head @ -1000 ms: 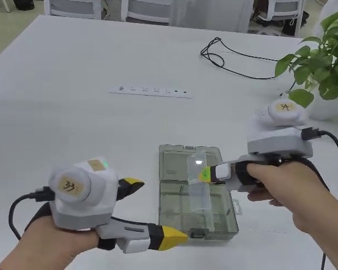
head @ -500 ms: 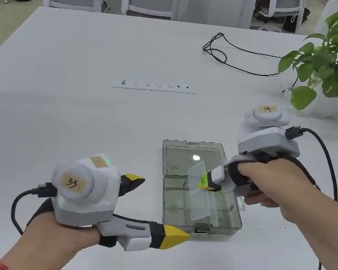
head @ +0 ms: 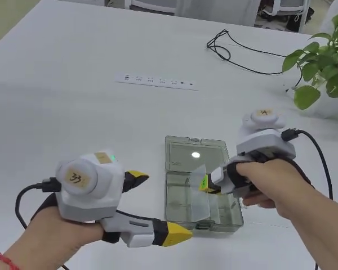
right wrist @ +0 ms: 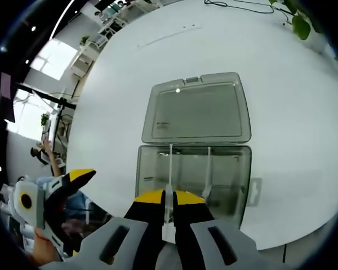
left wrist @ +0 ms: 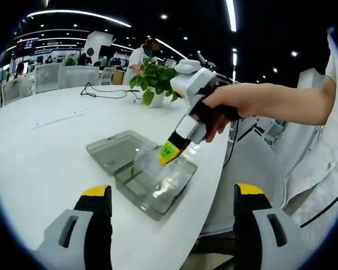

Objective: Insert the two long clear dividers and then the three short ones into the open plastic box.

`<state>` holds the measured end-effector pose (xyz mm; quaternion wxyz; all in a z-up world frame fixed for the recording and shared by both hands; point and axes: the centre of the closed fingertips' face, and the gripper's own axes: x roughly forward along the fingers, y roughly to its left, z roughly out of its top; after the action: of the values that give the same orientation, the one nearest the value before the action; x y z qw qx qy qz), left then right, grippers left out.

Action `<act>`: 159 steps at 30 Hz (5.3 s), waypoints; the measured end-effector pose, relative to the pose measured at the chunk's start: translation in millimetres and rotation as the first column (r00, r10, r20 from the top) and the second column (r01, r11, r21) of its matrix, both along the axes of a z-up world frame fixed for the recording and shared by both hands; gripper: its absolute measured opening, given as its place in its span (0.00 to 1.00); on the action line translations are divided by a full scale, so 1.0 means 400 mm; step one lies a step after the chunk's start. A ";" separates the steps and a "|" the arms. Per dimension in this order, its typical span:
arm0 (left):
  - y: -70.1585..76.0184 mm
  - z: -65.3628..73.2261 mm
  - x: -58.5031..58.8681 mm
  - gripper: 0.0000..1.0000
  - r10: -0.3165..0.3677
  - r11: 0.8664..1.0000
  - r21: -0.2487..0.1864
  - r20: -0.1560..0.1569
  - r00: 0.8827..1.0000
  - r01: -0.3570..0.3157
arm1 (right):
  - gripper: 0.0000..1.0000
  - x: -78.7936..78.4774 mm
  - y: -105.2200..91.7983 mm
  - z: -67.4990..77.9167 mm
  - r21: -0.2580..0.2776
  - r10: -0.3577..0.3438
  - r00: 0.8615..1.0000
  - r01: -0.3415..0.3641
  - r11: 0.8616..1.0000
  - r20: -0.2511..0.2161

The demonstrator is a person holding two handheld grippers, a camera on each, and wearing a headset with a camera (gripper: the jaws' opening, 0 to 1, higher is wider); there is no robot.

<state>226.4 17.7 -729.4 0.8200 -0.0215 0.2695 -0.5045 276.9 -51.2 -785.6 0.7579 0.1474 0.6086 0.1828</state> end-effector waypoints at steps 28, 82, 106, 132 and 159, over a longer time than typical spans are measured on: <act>-0.002 0.001 0.008 0.89 0.013 1.000 -0.020 -0.009 1.000 -0.014 | 0.07 0.014 0.007 -0.016 -0.099 0.092 0.994 -0.086 0.991 0.057; -0.008 -0.004 0.028 0.89 0.014 0.999 -0.031 -0.021 1.000 -0.014 | 0.07 0.022 0.011 -0.018 -0.119 0.117 0.985 -0.102 0.988 0.125; -0.005 -0.011 0.023 0.88 0.016 0.999 -0.034 -0.034 0.999 -0.017 | 0.06 0.011 -0.001 -0.007 0.013 -0.086 0.970 0.085 0.996 0.228; -0.001 -0.010 0.014 0.88 0.024 0.999 -0.040 -0.038 0.999 -0.026 | 0.06 0.012 0.012 -0.017 -0.060 -0.003 0.957 0.021 0.998 0.290; 0.003 -0.013 0.013 0.89 0.026 0.999 -0.033 -0.031 0.999 -0.027 | 0.07 0.020 0.034 -0.020 -0.188 0.172 0.928 -0.114 0.976 0.330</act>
<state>231.4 18.9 -734.7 0.8219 -0.0468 0.2733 -0.4976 284.8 -37.6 -793.7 0.8469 0.0049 0.4888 0.2094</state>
